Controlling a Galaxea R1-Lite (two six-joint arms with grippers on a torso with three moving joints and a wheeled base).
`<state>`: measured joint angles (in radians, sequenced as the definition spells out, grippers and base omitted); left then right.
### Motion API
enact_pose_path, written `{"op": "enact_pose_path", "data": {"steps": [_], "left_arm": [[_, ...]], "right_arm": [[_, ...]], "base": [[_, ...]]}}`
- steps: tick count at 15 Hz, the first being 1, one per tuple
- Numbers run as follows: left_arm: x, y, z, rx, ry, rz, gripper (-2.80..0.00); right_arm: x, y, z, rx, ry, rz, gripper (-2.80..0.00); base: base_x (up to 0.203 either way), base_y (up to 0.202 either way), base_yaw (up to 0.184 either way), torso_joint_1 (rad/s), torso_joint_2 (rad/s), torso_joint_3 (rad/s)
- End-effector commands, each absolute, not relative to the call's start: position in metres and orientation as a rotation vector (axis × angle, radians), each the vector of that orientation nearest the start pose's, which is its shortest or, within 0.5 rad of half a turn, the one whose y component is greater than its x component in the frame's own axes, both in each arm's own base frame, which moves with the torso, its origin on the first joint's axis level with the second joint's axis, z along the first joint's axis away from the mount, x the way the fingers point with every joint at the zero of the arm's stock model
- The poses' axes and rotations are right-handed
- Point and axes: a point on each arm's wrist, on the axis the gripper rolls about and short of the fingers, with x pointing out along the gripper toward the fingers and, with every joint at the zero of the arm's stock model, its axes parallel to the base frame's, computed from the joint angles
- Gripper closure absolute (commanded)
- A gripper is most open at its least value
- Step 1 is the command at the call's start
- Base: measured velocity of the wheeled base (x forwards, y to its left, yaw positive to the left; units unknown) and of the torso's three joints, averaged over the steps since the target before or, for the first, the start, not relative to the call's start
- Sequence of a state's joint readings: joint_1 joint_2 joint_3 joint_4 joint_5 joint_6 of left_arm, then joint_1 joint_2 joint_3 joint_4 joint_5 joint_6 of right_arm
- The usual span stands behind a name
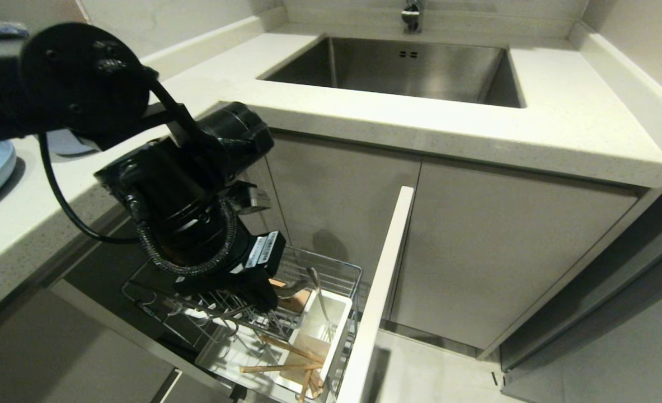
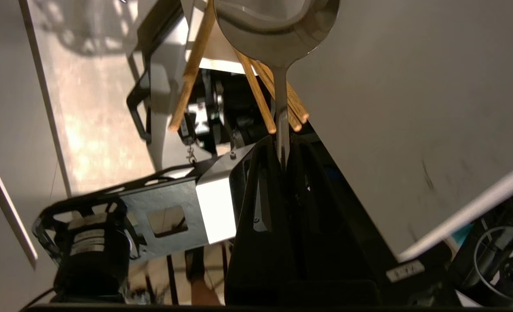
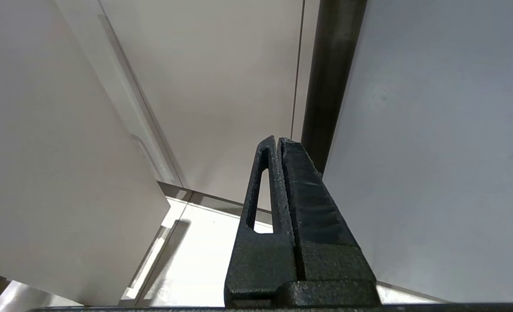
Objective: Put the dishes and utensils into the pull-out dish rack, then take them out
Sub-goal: Pick up the fork and place it in the cupboard
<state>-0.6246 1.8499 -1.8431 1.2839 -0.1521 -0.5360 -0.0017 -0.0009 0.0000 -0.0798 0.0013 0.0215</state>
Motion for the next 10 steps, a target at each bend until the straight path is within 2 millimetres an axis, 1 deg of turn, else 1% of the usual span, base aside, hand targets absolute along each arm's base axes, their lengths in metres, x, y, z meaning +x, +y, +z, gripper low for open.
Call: {"op": "enact_pose_path", "data": {"steps": [1,3,5,10], "left_arm": [[0.243,-0.185,0.244,-0.113,1.487,-0.257,0.0],[0.245,-0.19,0.242,-0.109,1.513,-0.239,0.0],[0.252,-0.195,0.232,-0.099,1.547,-0.219,0.0],[0.261,-0.203,0.216,-0.091,1.6,-0.211,0.0]], "right_arm": [[-0.021,0.0,0.076,0.021,-0.055,0.001,0.0],[-0.021,0.0,0.077,0.021,-0.057,0.001,0.0],[-0.021,0.0,0.076,0.021,-0.056,0.001,0.0],[-0.021,0.0,0.076,0.021,-0.056,0.001,0.0]], "base": [[0.0,0.0,0.0,0.0,0.0,0.0],[0.0,0.0,0.0,0.0,0.0,0.0],[0.0,0.0,0.0,0.0,0.0,0.0],[0.0,0.0,0.0,0.0,0.0,0.0]]}}
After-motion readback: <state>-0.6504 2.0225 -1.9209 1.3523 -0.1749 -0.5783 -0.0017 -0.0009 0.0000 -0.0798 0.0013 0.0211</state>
